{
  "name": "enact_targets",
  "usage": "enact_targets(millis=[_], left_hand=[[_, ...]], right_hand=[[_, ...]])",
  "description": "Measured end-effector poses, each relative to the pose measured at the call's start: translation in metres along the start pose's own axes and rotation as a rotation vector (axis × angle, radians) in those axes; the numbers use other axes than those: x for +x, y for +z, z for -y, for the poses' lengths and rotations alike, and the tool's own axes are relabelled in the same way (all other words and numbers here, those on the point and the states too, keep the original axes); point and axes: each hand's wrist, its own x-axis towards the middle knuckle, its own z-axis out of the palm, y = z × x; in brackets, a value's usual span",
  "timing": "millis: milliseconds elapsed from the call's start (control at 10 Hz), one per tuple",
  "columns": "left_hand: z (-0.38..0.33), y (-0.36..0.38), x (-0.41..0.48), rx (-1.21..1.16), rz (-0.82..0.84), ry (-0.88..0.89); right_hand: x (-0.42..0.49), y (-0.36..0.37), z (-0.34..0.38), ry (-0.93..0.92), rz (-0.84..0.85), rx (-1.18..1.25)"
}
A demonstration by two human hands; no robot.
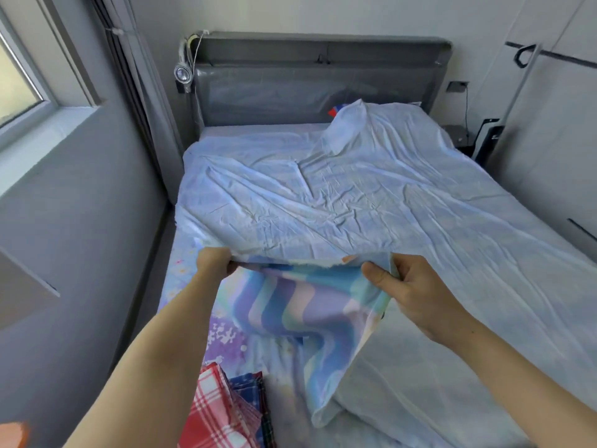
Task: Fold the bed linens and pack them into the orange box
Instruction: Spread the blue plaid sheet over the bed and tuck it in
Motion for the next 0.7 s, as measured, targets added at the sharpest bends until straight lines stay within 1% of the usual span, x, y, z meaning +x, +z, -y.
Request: enact_targets(millis=[100,200,300,400,500,600,700], left_hand=[[-0.005,0.01,0.033,-0.163,-0.023,-0.012],[-0.027,0.026,0.035,0.002,-0.128,0.102],[-0.064,0.066,0.016,0.12,-0.193,0.315],[-0.11,0.114,-0.015,0.026,-0.163,0.405],[-0.155,0.172,-0.055,-0.038,-0.103,0.541],[-0.2,0.247,-0.094,-0.082,-0.01,0.687],[-0.239,0.341,-0.15,-0.081,0.082,0.808]], right_hand=[[-0.008,-0.024,-0.008,0.066,-0.104,0.001],[-0.01,-0.046,-0.026,0.127,-0.219,-0.142],[-0.014,-0.073,-0.047,0.212,-0.325,-0.18],[-0.026,-0.098,-0.054,0.261,-0.368,-0.122],[-0.031,-0.133,-0.055,0.229,-0.398,-0.041],[-0.033,-0.189,-0.054,0.198,-0.447,0.062],[-0.043,-0.261,-0.054,0.15,-0.468,0.157]])
